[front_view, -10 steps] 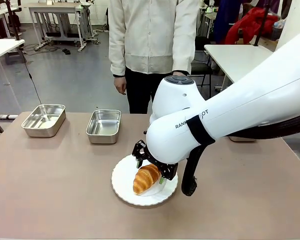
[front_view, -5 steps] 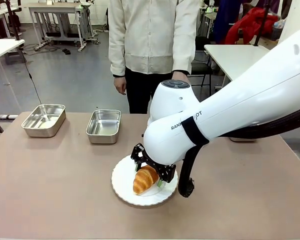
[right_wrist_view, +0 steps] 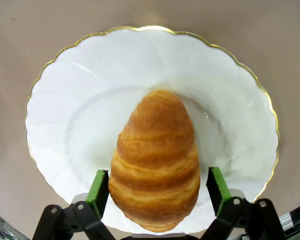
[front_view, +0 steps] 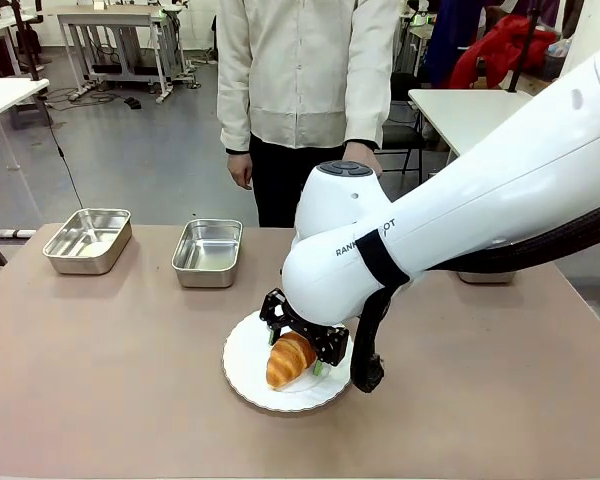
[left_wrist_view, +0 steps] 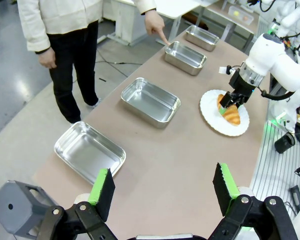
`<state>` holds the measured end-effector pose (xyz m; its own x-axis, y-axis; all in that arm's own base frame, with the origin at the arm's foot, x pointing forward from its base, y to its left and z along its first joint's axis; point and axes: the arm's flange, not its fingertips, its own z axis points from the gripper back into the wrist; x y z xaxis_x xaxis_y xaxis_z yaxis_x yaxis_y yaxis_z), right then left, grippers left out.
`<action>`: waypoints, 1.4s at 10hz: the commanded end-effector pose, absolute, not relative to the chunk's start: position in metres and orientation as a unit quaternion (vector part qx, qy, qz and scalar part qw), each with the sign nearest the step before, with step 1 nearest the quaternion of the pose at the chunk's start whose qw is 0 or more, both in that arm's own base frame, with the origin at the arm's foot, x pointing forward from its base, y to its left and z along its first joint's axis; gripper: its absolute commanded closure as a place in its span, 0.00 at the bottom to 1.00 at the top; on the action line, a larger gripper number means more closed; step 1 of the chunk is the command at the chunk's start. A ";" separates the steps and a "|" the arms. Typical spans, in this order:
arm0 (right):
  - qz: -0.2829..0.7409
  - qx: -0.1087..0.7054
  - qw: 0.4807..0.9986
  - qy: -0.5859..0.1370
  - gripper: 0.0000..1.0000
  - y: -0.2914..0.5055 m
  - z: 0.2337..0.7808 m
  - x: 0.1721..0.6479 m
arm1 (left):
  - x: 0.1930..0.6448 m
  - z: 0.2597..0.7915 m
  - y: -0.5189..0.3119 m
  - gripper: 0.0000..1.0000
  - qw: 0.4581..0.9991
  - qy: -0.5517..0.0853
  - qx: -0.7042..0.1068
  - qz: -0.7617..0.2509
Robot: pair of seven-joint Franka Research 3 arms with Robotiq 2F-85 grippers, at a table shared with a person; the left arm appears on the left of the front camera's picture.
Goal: Place the bread in the container.
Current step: Place the Butter Roll into the Airtight Container indicated by the human.
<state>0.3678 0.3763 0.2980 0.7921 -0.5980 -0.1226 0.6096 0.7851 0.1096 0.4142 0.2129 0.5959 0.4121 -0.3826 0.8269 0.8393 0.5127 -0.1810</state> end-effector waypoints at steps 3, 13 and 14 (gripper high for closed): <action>-0.309 0.063 0.947 0.058 0.40 0.387 0.299 0.374 | 0.412 0.597 0.213 0.00 0.780 -0.380 -0.304 -0.394; -0.314 0.062 0.946 0.052 0.46 0.382 0.299 0.370 | 0.412 0.597 0.213 0.00 0.780 -0.380 -0.304 -0.394; -0.313 0.062 0.946 0.049 0.45 0.382 0.302 0.370 | 0.412 0.597 0.213 0.00 0.780 -0.380 -0.304 -0.394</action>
<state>0.3701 0.3817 0.3019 0.7991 -0.5867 -0.1312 0.5988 0.7962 0.0869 0.4142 0.2129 0.5959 0.4121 -0.3826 0.8269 0.8393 0.5126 -0.1810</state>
